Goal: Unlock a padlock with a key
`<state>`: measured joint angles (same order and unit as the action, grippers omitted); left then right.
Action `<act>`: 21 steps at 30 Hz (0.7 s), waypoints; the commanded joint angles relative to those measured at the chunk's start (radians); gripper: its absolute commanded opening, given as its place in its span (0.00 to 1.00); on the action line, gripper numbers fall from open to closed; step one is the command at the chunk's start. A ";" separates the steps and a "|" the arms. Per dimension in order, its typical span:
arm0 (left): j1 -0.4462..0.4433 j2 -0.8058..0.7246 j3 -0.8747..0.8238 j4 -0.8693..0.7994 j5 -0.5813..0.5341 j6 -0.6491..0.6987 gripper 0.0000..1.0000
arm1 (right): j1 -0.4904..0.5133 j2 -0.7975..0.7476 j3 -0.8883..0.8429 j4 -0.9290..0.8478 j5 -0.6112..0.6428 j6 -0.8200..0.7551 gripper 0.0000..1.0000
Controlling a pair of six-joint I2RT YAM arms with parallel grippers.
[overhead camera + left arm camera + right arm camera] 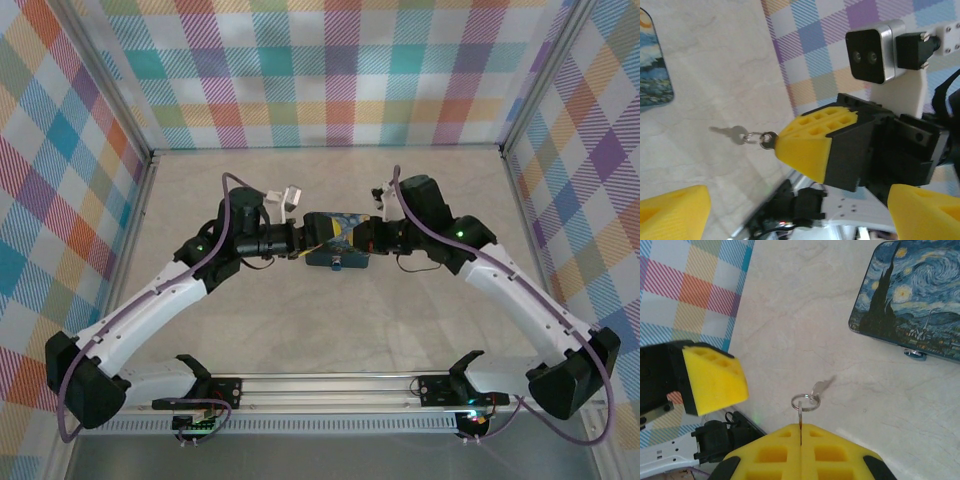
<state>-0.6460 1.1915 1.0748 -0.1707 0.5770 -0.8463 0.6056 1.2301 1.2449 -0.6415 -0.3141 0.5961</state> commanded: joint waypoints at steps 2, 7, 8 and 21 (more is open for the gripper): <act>0.014 0.033 -0.031 0.102 0.079 -0.141 0.91 | -0.019 0.032 0.055 -0.009 -0.007 -0.015 0.01; 0.020 0.049 -0.081 0.249 0.118 -0.271 0.97 | -0.032 0.069 0.084 0.010 -0.021 0.002 0.01; 0.020 0.053 -0.087 0.280 0.125 -0.298 0.97 | -0.032 0.078 0.094 0.011 -0.022 0.004 0.01; 0.037 0.111 -0.173 0.596 0.127 -0.576 1.00 | -0.032 0.112 0.102 0.132 -0.126 0.083 0.00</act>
<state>-0.6220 1.2858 0.9234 0.2955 0.6815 -1.3220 0.5816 1.3403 1.3277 -0.5655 -0.3882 0.6456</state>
